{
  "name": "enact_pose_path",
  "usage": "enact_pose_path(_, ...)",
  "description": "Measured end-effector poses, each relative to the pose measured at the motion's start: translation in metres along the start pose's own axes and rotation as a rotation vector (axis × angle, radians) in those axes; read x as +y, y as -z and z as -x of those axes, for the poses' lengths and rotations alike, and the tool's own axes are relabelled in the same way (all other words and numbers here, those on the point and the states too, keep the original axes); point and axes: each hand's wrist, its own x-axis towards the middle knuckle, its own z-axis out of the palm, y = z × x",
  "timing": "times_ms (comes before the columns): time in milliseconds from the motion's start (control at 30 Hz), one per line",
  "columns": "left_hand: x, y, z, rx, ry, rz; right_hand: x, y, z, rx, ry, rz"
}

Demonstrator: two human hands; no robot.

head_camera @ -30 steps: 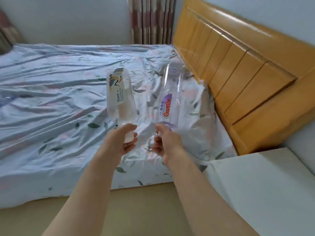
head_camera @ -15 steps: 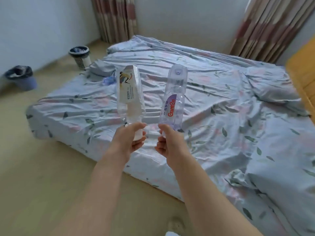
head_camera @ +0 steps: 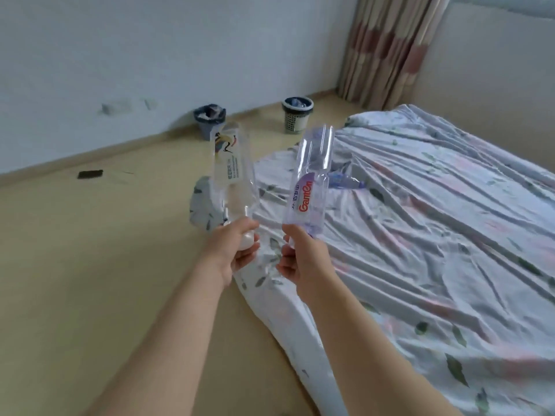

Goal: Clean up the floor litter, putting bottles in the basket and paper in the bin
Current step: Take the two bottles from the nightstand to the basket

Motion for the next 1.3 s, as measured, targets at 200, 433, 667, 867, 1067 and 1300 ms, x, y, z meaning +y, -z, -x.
enact_pose_path(200,0.058,0.078,-0.064,0.128,-0.021,0.115,-0.001,-0.114,-0.058,-0.102,-0.04,0.14)
enact_pose_path(433,0.128,0.199,-0.155,0.216,-0.003,0.155,0.022,-0.283,-0.118,-0.172,-0.081,0.141)
enact_pose_path(667,0.194,0.281,-0.234,0.269,-0.011,0.154,0.025,-0.403,-0.171,-0.198,-0.12,0.155)
enact_pose_path(867,0.24,0.303,-0.312,0.293,0.002,0.15,0.001,-0.466,-0.242,-0.197,-0.16,0.142)
enact_pose_path(1067,0.302,0.292,-0.409,0.32,-0.038,0.138,-0.054,-0.52,-0.332,-0.257,-0.151,0.193)
enact_pose_path(1300,0.374,0.278,-0.51,0.33,-0.056,0.129,-0.122,-0.576,-0.431,-0.293,-0.143,0.197)
